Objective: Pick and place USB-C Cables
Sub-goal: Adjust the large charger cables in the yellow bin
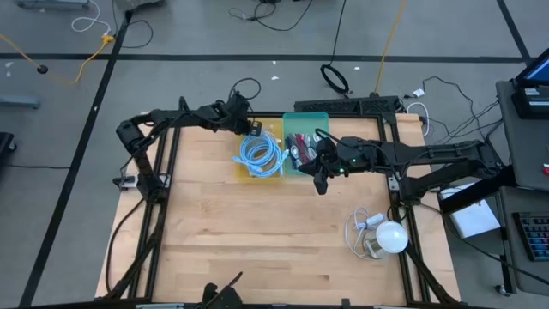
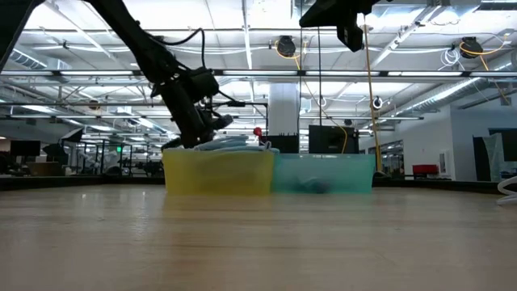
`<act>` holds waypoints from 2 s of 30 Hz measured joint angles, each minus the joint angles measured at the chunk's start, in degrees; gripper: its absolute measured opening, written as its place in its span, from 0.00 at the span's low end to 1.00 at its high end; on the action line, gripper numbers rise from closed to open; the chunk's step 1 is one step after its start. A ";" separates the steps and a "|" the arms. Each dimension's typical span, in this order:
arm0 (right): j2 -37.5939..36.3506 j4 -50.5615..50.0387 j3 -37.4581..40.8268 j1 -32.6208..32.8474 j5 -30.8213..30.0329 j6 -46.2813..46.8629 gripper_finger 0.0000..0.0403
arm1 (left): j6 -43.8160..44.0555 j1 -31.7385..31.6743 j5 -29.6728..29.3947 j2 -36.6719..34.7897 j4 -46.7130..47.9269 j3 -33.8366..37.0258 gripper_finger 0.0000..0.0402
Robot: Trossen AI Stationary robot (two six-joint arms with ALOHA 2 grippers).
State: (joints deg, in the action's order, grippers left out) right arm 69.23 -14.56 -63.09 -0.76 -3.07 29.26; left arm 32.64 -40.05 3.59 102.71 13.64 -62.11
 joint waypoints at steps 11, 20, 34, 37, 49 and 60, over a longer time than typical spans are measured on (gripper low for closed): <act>0.00 0.49 0.00 -0.02 -0.21 -0.05 0.00 | -0.05 -2.40 5.41 -11.36 -1.27 0.02 0.00; 0.00 3.30 0.00 -1.00 -0.29 -1.37 0.00 | -5.33 15.31 17.39 -13.78 -0.06 0.00 0.00; 0.00 3.17 0.00 -1.53 0.14 -1.32 0.00 | -4.01 23.87 10.94 -4.35 -3.69 -0.03 0.00; 0.00 2.95 0.00 -1.40 0.28 -1.25 0.00 | -3.77 24.00 10.42 -2.33 -3.86 -0.02 0.00; 0.00 2.27 0.00 -0.65 0.35 -0.92 0.00 | -4.22 21.31 7.62 0.32 -2.10 -0.09 0.00; 0.00 1.91 0.00 -0.65 0.38 -0.88 0.00 | -3.11 21.00 10.45 -4.56 -7.36 -2.07 0.00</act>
State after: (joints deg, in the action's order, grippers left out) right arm 69.23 -12.66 -63.09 -1.41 -2.70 28.38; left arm 29.52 -19.05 14.05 98.15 6.27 -64.18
